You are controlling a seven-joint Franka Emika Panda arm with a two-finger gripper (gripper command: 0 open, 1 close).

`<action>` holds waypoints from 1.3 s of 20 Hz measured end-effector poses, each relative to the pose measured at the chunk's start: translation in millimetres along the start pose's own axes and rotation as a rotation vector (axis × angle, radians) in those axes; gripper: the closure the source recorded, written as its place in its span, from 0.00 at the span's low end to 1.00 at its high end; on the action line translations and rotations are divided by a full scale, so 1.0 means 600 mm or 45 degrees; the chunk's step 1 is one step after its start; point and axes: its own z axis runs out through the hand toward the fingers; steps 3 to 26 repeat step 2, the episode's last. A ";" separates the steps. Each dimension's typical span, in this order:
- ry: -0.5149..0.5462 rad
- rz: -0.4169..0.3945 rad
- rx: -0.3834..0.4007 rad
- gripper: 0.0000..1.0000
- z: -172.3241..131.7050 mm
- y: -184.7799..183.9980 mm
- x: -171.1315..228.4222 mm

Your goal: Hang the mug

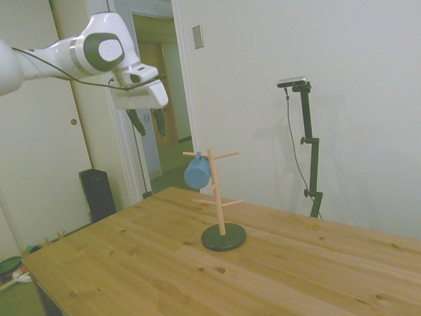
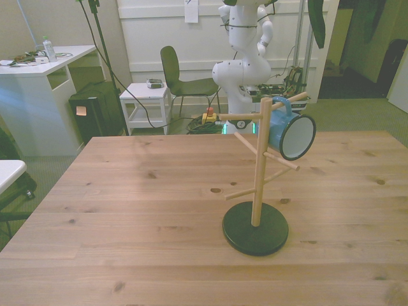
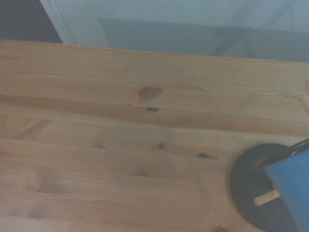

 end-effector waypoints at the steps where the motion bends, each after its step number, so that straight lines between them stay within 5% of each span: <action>1: -0.012 -0.002 -0.015 0.00 0.028 0.003 -0.014; 2: -0.023 -0.006 -0.027 0.00 0.059 0.005 -0.029; 26: -0.023 -0.006 -0.027 0.00 0.059 0.005 -0.029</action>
